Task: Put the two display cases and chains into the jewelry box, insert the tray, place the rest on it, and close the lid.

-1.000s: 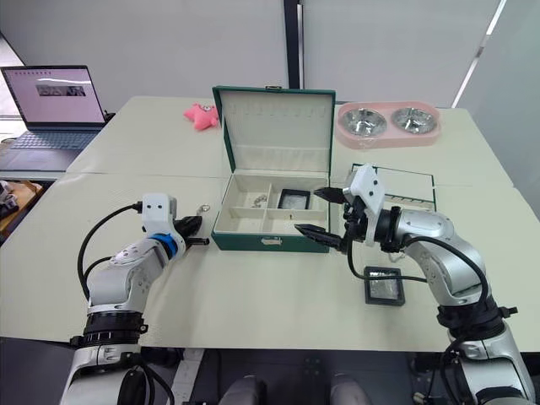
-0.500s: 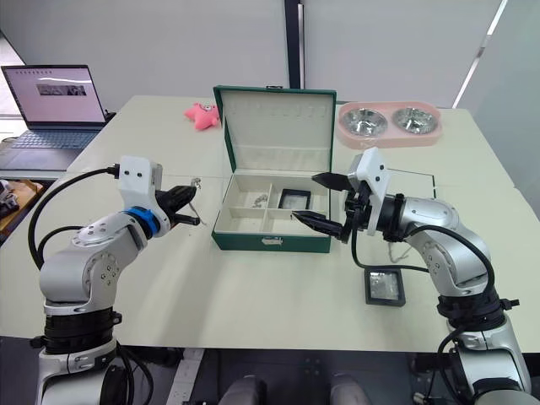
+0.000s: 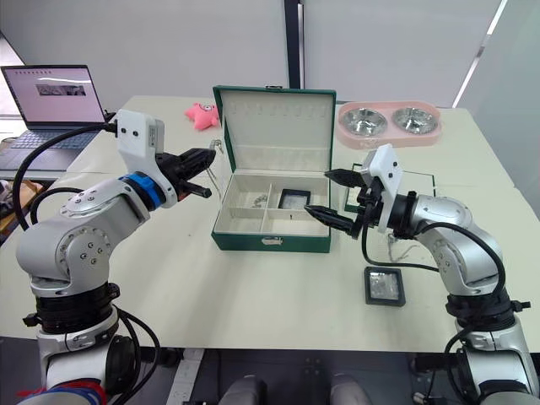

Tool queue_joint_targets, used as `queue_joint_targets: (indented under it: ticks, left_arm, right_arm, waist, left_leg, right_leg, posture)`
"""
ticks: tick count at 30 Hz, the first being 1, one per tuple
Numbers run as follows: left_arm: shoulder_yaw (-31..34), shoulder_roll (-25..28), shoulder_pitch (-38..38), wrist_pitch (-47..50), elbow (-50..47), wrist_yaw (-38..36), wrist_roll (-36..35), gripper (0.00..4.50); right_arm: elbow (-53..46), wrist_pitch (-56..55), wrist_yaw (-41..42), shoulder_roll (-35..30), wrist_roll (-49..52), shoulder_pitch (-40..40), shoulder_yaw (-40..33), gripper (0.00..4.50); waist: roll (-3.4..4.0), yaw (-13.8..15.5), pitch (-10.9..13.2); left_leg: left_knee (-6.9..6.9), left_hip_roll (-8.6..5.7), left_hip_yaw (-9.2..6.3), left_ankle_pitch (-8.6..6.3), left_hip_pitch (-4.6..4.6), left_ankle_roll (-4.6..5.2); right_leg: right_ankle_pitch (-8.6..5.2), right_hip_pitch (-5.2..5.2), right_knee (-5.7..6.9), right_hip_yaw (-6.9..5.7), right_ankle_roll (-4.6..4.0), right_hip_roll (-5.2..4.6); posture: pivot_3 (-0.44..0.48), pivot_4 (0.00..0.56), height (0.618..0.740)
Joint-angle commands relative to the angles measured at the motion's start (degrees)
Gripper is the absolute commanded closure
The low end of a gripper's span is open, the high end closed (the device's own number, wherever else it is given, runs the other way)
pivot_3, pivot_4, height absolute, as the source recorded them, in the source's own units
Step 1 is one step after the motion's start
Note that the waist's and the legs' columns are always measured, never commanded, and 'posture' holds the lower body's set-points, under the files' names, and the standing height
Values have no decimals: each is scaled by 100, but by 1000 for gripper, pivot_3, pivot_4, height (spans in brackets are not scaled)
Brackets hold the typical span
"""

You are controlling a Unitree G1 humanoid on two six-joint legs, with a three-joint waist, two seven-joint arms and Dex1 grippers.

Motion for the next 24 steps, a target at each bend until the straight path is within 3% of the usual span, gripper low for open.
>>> queue_joint_targets:
  ticks: [1, 24]
  left_arm:
    - [25, -5, -224, -53, -175, -53, -157, 4477]
    - [-792, -252, 608, -575, 328, -300, 330, 4477]
  right_arm:
    - [-203, -20, -11, -125, 82, 2, -273, 0]
    - [-394, 69, -108, -368, 92, 383, -516, 0]
  waist:
    - [0, 3, 0]
    - [-1, 3, 1]
  left_leg:
    - [0, 0, 0, 0, 0, 0]
    - [0, -1, 3, 0, 1, 0]
  right_leg:
    - [0, 0, 0, 0, 0, 0]
    - [0, 1, -2, 4, 0, 1]
  posture:
    - [0, 150, 740]
    - [0, 150, 740]
